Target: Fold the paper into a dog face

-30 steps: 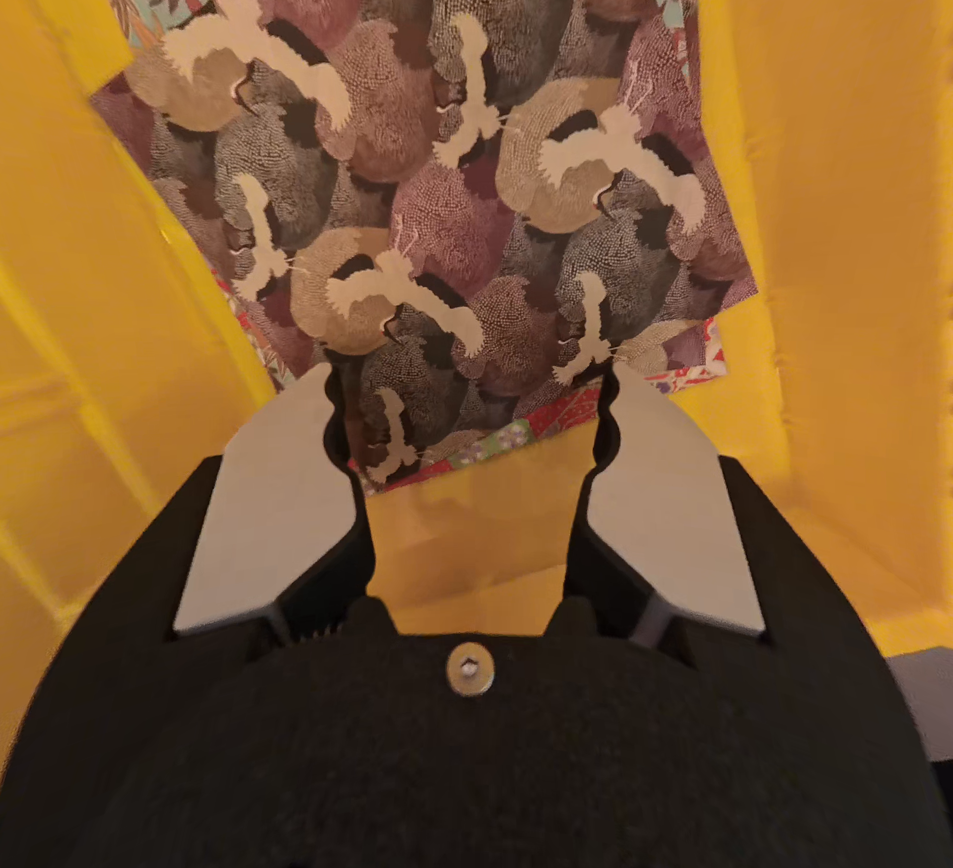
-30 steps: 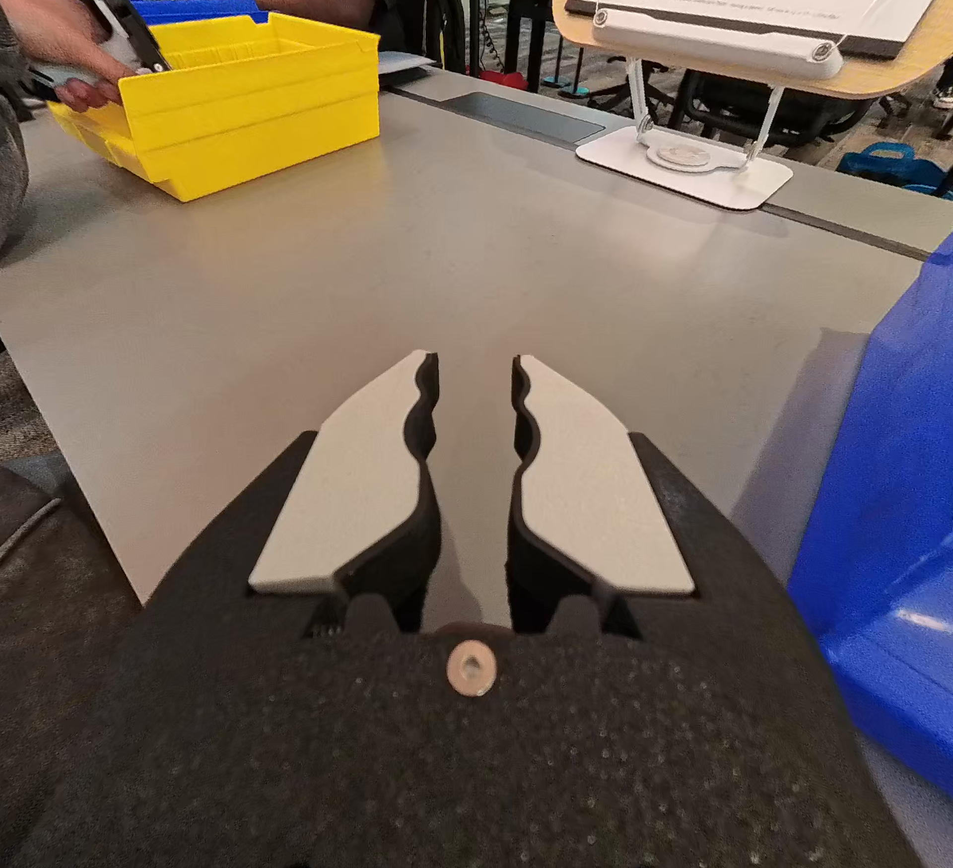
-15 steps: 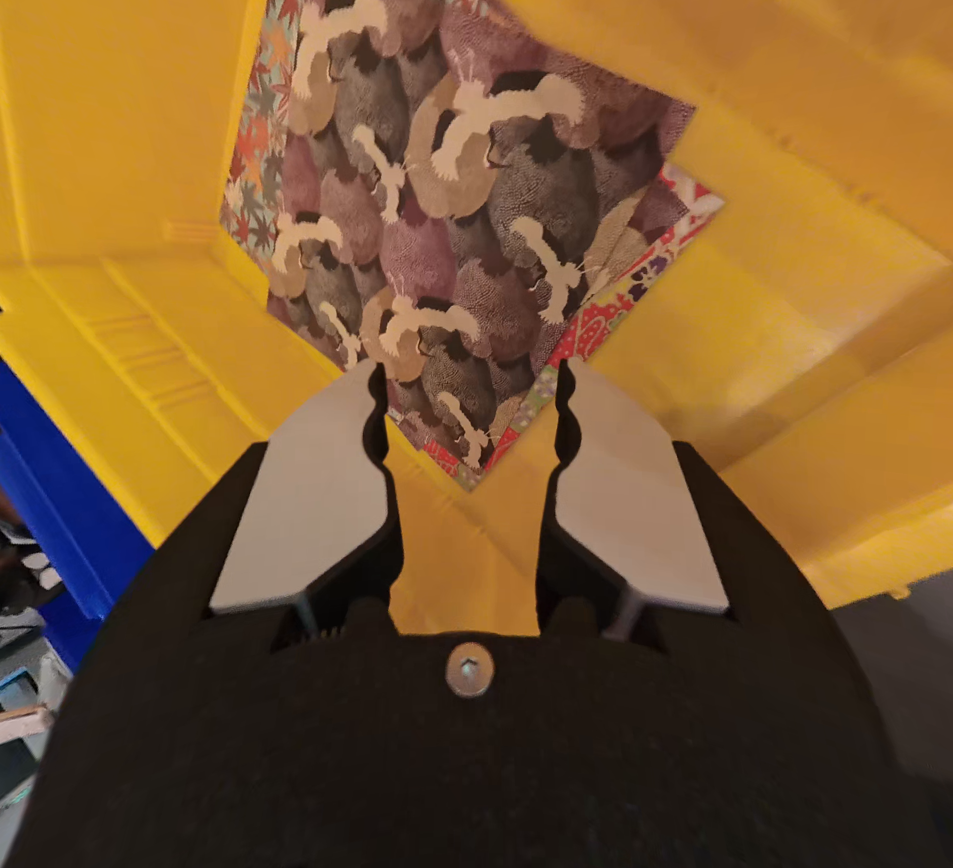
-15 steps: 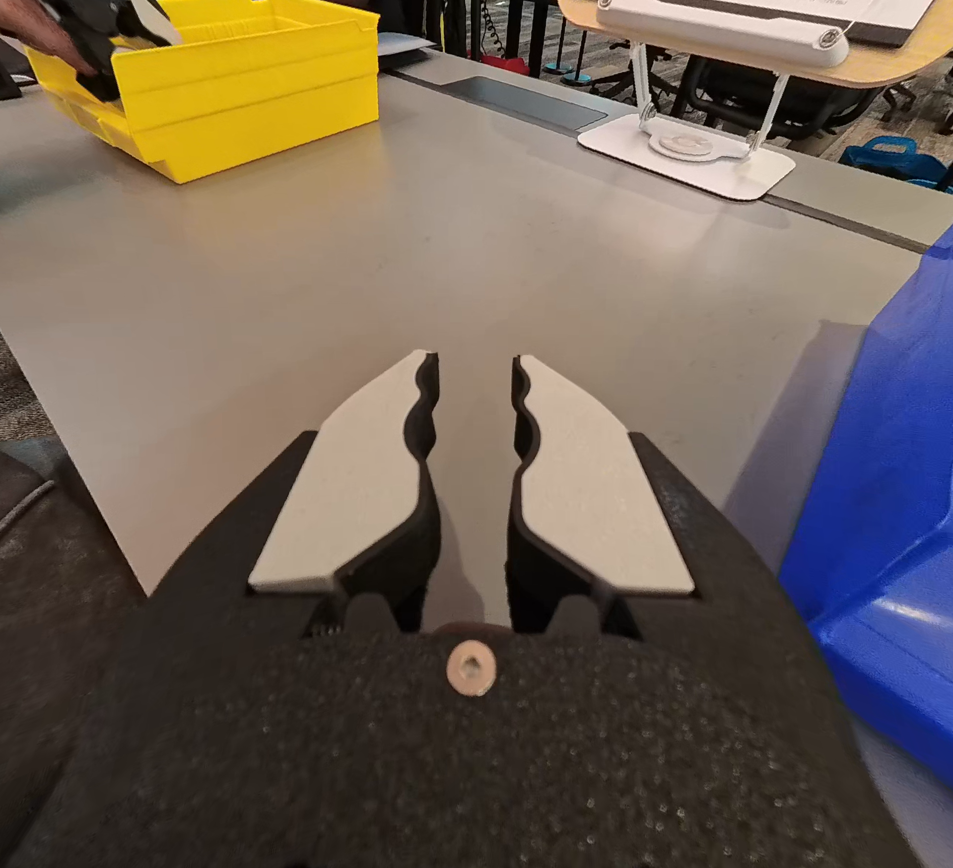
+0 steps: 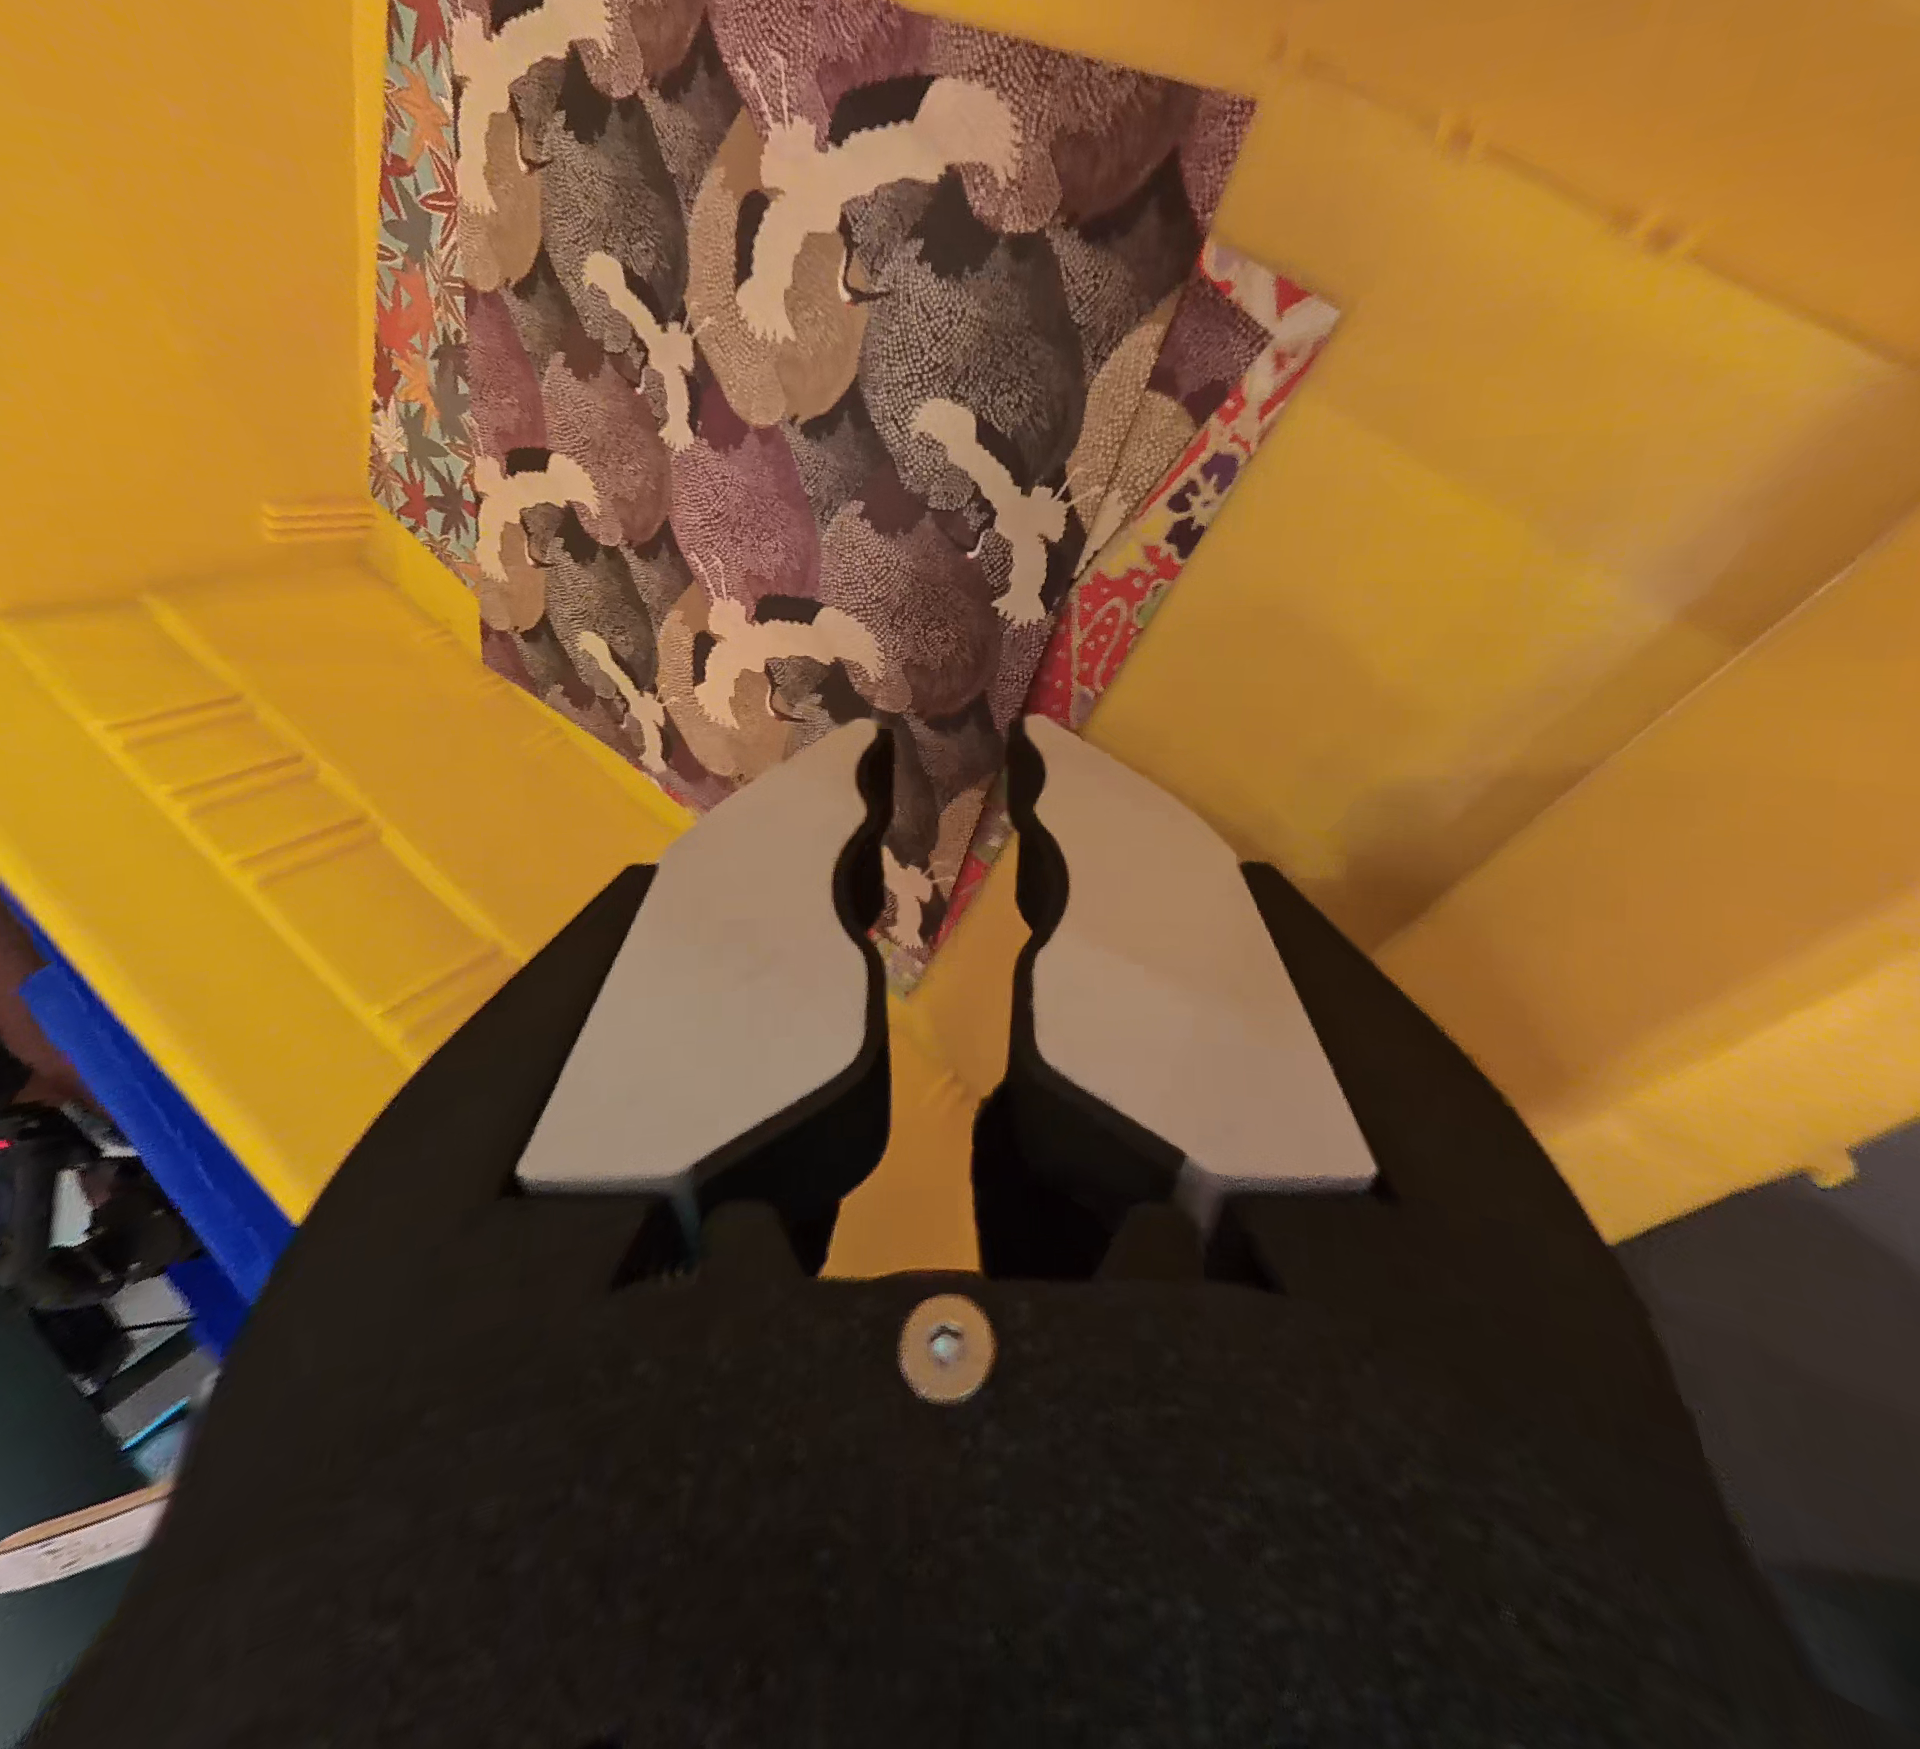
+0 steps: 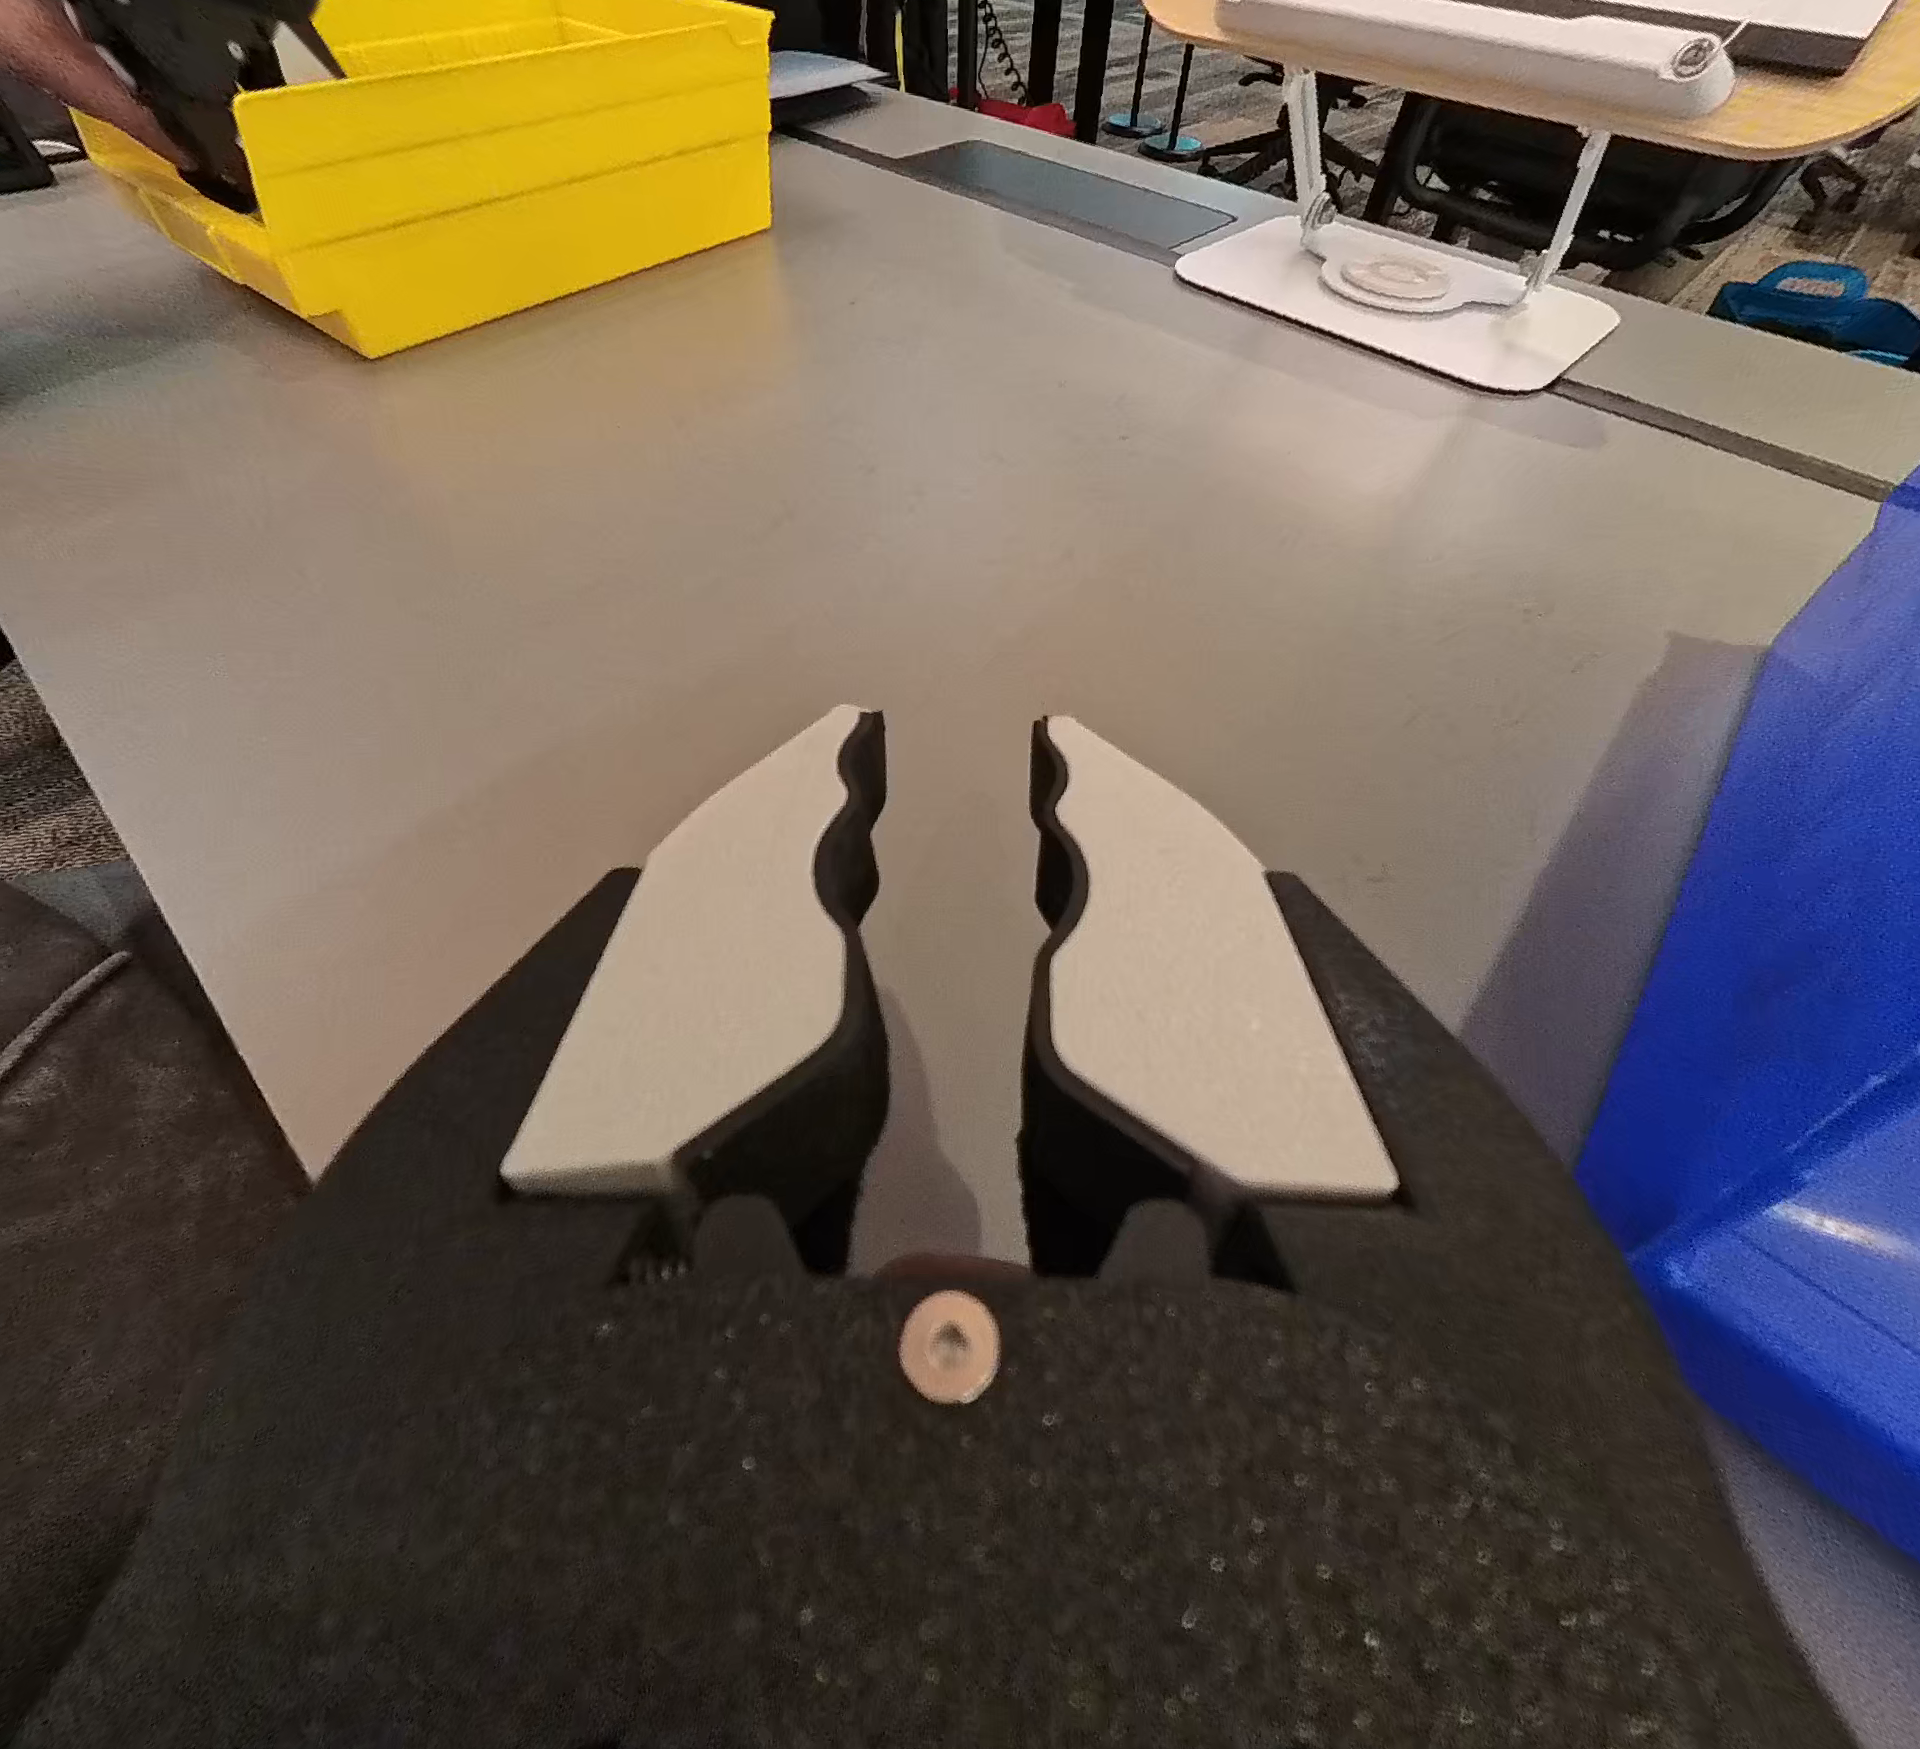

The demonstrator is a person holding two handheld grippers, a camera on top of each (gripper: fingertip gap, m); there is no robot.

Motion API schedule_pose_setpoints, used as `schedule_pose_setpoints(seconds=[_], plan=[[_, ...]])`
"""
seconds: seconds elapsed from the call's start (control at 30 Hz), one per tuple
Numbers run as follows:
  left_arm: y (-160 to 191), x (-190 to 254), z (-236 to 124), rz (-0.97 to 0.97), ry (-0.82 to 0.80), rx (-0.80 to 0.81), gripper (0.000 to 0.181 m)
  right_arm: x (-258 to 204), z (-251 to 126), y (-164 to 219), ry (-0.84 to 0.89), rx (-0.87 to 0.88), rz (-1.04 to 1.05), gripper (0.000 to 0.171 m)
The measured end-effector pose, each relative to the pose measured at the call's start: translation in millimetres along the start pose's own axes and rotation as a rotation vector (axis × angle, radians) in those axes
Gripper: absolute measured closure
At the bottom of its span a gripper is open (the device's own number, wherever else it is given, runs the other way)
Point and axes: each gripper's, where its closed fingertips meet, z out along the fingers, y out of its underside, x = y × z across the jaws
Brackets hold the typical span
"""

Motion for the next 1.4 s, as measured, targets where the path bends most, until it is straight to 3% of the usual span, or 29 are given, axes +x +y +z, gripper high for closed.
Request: schedule_pose_setpoints(seconds=[0.6, 0.8, 0.97, 1.4], plan=[[-4, -3, 3, 0.0, -0.062, 0.046, 0.181, 1, -1, 0, -0.001, 0.004, 0.014, 0.146], [-15, 5, -8, -0.049, 0.082, 0.145, 0.154, 1, -1, 0, -0.006, 0.006, 0.026, 0.146], [-12, 1, 2, 0.002, 0.098, 0.097, 0.155, 1, -2, -1, -0.007, 0.011, 0.03, 0.146], [-11, -17, 9, 0.054, -0.096, 0.114, 0.16, 0, 0, 0, -0.015, 0.008, 0.033, 0.146]])
